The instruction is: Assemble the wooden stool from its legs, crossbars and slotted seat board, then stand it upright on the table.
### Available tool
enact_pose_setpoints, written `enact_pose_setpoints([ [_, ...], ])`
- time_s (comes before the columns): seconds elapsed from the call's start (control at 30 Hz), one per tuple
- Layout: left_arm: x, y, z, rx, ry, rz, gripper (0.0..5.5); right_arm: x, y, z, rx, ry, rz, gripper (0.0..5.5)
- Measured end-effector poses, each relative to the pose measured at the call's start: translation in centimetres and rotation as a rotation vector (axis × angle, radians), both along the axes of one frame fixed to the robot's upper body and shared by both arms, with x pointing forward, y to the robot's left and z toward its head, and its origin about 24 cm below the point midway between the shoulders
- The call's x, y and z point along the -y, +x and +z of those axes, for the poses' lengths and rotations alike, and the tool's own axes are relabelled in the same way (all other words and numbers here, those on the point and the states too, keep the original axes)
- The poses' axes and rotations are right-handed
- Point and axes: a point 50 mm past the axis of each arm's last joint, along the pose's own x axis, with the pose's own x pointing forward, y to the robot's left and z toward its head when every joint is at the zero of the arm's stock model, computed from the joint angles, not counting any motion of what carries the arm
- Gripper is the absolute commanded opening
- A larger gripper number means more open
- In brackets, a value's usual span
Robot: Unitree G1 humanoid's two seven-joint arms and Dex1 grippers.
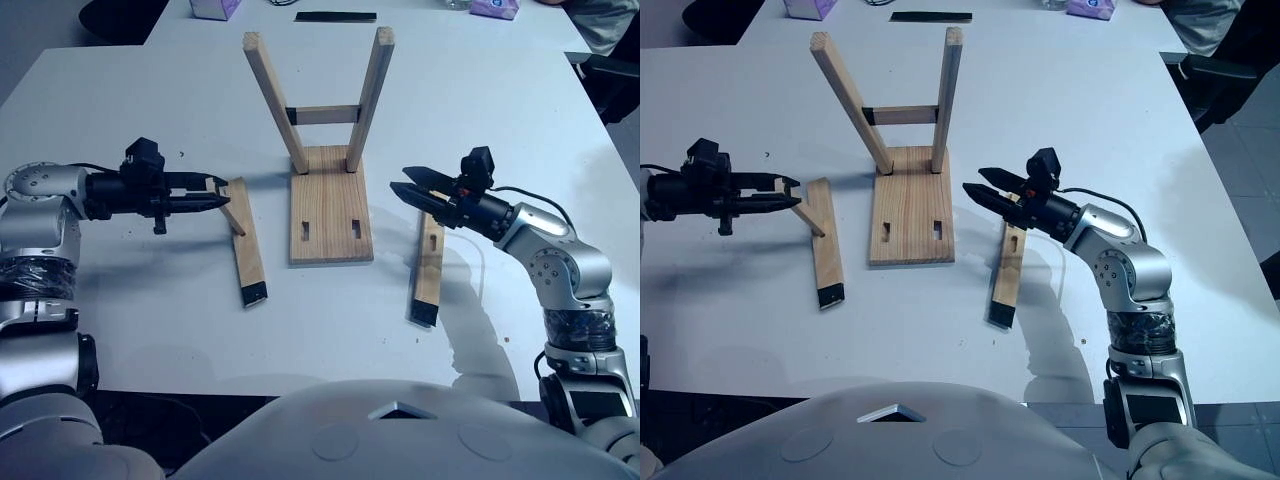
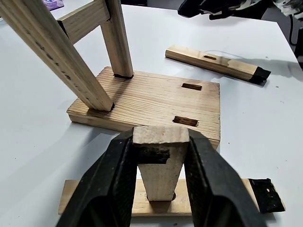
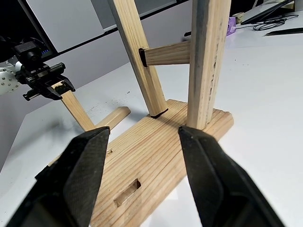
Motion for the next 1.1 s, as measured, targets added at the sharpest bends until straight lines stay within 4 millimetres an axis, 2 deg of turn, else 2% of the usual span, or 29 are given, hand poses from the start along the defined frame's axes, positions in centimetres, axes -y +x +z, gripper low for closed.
enact_pose_setpoints([
  [0.17, 0.2, 0.2, -0.2, 0.020, -0.011, 0.003, 1.32, -0.2, 0.1, -0.1, 0.001, 0.012, -0.003, 2.67],
  [0.27, 0.4, 1.2, -0.3, 0.058, -0.012, 0.067, 1.32, -0.1, 0.3, -0.1, 0.007, 0.013, -0.016, 2.67],
  [0.33, 0.4, 1.8, 0.0, 0.065, 0.009, 0.095, 1.86, -0.1, 0.3, -0.1, 0.008, 0.015, -0.019, 2.67],
  [0.4, 0.2, 2.1, -1.2, -0.022, 0.081, 0.158, 2.23, -0.2, 0.3, -0.1, 0.009, 0.018, -0.026, 2.67],
  [0.47, 0.2, 1.9, -1.9, -0.078, 0.065, 0.186, 2.52, -0.1, 0.1, -0.3, 0.009, 0.027, -0.053, 2.67],
  [0.63, -0.3, 0.6, -0.1, 0.014, 0.118, 0.217, 2.52, -0.4, -1.5, -1.8, -0.023, 0.082, -0.160, 2.67],
  [0.73, -1.5, -1.4, 0.5, 0.004, 0.144, 0.264, 2.52, -1.1, -2.6, -2.5, -0.043, 0.119, -0.205, 2.67],
  [0.8, -2.7, -3.2, -0.3, -0.039, 0.141, 0.335, 2.52, -1.2, -3.1, -2.7, -0.051, 0.127, -0.220, 2.67],
  [0.87, -4.3, -4.7, -0.9, -0.049, 0.116, 0.515, 2.52, -1.1, -3.2, -2.8, -0.050, 0.126, -0.239, 2.67],
  [0.93, -4.8, -4.4, -0.6, 0.046, 0.081, 0.713, 2.52, -0.9, -3.1, -2.7, -0.047, 0.125, -0.249, 2.67],
  [1.03, -3.3, -3.3, -0.6, 0.162, -0.015, 0.914, 2.52, -0.7, -3.0, -2.6, -0.045, 0.124, -0.267, 2.67],
  [1.1, -1.0, -2.3, -0.5, 0.216, -0.130, 1.009, 2.52, -0.4, -3.0, -2.6, -0.044, 0.123, -0.283, 2.67],
])
